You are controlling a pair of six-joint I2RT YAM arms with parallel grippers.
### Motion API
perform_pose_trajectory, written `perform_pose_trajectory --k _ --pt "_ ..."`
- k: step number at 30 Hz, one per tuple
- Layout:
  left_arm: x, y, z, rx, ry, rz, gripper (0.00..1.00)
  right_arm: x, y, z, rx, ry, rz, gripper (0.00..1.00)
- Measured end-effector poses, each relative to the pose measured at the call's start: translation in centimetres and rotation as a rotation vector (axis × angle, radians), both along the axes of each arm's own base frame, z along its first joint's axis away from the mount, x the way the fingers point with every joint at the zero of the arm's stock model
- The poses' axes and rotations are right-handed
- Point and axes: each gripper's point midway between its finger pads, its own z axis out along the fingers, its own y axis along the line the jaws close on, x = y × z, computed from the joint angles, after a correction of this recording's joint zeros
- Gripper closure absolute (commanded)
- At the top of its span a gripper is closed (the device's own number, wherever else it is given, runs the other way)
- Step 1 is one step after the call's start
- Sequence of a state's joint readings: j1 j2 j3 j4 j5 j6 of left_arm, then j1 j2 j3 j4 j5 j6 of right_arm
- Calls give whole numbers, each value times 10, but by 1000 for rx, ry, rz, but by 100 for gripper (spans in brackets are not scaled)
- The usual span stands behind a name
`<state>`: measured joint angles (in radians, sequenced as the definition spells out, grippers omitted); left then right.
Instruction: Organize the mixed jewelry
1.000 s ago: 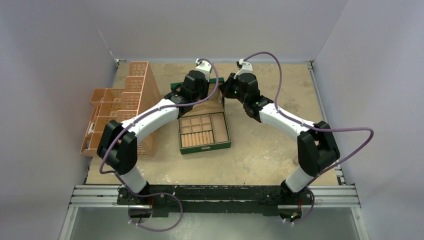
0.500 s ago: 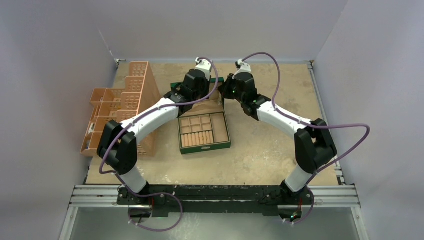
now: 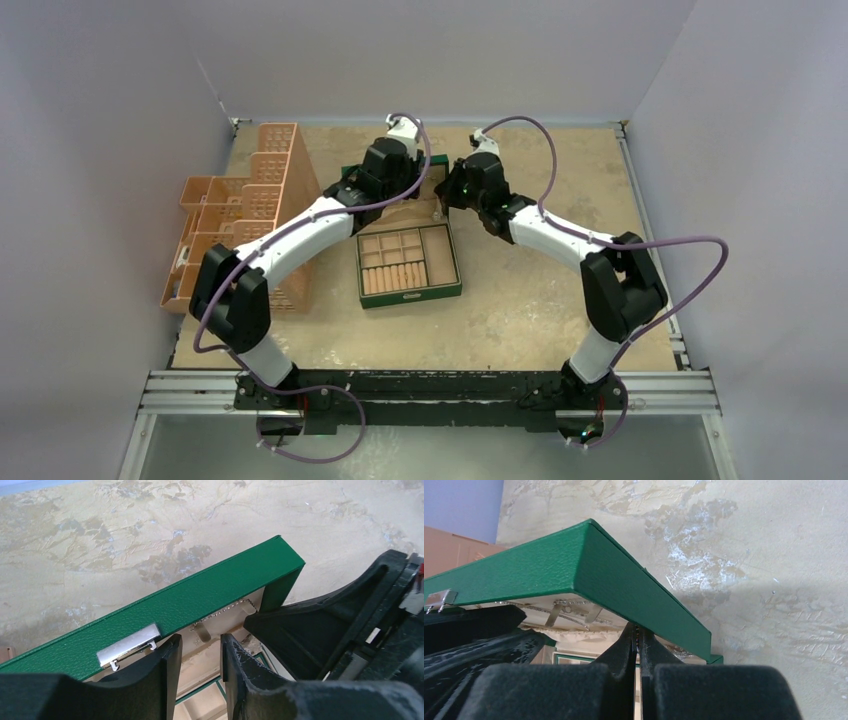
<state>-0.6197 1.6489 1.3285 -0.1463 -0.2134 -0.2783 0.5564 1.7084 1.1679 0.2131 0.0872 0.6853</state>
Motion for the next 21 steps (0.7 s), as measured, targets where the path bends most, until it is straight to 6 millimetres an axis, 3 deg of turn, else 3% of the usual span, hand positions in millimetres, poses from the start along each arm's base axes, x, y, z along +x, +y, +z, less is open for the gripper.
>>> perform_pose_trajectory --k 8,21 --pt "-5 -3 13 -53 -6 -12 63 -2 0 -5 14 20 -11 100" --pt "-17 -8 12 -106 24 -41 61 -5 1 -9 30 30 -8 100"
